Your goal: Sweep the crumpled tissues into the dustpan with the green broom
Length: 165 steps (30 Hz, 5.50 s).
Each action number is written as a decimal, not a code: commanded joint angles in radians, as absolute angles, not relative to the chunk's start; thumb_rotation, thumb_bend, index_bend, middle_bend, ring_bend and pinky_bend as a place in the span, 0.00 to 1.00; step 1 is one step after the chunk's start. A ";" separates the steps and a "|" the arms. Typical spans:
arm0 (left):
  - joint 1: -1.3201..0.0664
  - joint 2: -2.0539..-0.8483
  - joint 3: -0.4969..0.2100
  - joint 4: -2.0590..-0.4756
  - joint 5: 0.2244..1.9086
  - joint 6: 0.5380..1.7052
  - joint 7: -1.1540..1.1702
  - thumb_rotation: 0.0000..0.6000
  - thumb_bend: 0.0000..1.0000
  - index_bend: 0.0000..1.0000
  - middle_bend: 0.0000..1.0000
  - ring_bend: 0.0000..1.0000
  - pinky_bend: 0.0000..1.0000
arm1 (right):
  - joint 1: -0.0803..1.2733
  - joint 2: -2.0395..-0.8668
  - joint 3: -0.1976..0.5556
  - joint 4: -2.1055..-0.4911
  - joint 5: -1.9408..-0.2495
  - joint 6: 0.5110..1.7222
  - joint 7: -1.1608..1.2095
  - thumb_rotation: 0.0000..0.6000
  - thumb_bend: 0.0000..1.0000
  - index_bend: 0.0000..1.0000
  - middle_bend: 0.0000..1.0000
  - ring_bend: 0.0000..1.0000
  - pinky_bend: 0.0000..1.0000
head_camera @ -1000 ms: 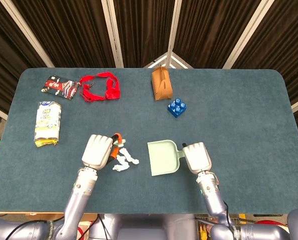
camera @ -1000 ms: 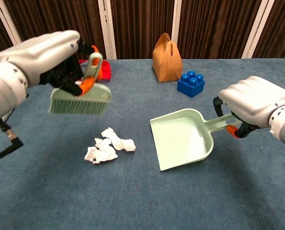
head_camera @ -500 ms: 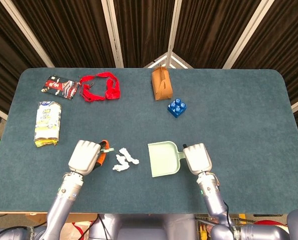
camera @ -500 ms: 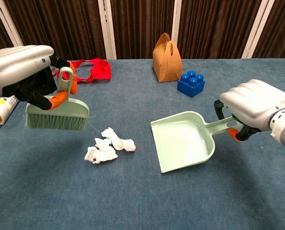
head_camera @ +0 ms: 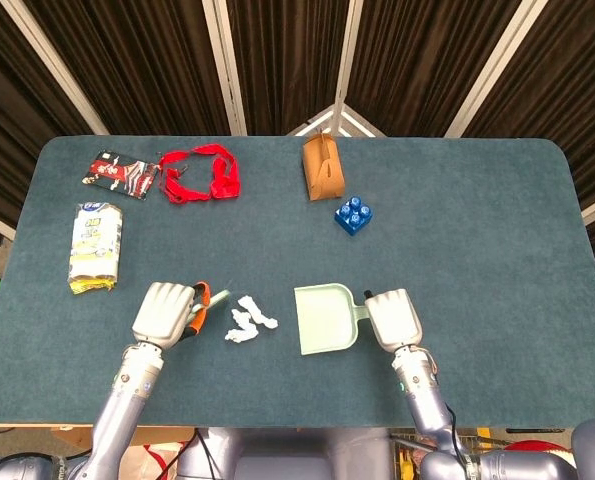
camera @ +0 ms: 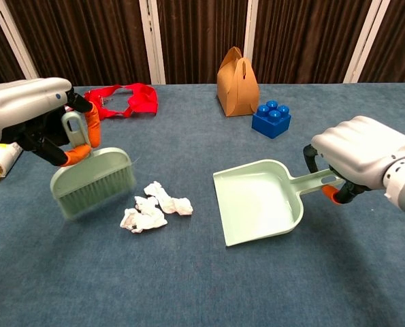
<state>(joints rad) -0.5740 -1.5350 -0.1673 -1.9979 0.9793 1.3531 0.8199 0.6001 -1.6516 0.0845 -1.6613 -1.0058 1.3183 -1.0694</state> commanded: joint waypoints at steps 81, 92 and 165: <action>-0.766 -1.973 -0.327 -1.631 1.125 1.393 0.603 1.00 0.34 0.84 1.00 1.00 1.00 | 0.586 -1.636 0.084 -1.620 -1.005 1.295 -1.014 1.00 0.50 0.67 0.91 0.90 0.89; -0.725 -1.747 -0.330 -1.774 1.069 1.335 0.693 1.00 0.34 0.84 1.00 1.00 1.00 | 0.582 -1.638 0.081 -1.626 -1.002 1.297 -1.019 1.00 0.50 0.67 0.91 0.90 0.89; -0.819 -2.093 -0.416 -1.492 1.177 1.348 0.520 1.00 0.34 0.84 1.00 1.00 1.00 | 0.571 -1.645 0.076 -1.661 -0.989 1.305 -1.009 1.00 0.50 0.67 0.91 0.90 0.89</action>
<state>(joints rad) -0.8344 -2.1162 -0.4255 -1.4687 1.1711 1.3488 0.5227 0.5711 -1.6446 0.0759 -1.6609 -0.9896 1.3052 -1.0094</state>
